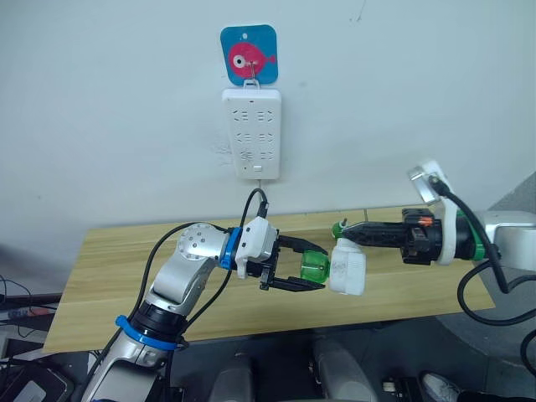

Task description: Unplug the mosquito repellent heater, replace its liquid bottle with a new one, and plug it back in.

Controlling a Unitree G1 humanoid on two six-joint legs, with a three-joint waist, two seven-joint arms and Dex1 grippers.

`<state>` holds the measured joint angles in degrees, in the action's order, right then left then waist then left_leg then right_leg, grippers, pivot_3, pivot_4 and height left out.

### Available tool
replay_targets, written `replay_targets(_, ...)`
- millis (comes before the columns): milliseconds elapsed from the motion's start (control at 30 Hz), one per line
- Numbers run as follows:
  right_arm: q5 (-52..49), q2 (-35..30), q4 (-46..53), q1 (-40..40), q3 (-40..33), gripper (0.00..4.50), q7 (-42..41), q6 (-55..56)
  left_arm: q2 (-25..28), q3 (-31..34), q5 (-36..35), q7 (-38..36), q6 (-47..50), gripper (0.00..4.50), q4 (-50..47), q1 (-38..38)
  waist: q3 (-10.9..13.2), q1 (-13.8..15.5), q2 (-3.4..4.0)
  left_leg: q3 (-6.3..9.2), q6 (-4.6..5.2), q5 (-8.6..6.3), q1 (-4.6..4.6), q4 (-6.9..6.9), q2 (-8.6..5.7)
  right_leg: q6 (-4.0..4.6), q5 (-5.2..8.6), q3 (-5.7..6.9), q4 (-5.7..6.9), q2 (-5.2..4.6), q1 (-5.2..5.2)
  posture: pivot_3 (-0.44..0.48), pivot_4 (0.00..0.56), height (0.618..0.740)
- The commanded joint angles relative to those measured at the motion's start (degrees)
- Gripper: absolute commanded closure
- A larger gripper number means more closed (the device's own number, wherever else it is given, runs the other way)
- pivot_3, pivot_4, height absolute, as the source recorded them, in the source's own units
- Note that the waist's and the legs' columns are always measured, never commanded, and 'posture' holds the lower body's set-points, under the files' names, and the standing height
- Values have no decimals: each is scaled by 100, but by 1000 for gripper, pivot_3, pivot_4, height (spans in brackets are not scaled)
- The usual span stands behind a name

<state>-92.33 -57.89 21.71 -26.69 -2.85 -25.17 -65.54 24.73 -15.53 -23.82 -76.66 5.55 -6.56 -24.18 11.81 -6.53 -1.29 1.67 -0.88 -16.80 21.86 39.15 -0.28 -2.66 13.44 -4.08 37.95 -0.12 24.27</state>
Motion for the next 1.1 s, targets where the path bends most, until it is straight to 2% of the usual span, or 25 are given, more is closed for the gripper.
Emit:
replay_targets(33, 114, 21, 33, -173, -32, 4500, -207, -109, -36, 44, -94, 44, -86, 2227, -270, -15, 0, 2, 0, 1, 0, 0, 0, 0, 0, 0, 0, 0, 0, 0, 0, -181, 158, 733)
replay_targets(500, 491, 243, -284, -44, 31, 4500, -416, -532, -207, 131, -182, 53, -450, 2227, -321, 84, 0, 8, 0, 9, 0, 0, -2, 1, 0, 0, 0, -1, 2, 0, -1, -175, 157, 733)
replay_targets(1100, 727, 236, -147, 173, 125, 4500, -575, -841, -293, 174, -166, 138, -507, 2227, -366, 85, 0, 8, 0, 14, 0, 0, -2, 0, 0, 0, 0, 1, 2, 0, 0, -169, 160, 733)
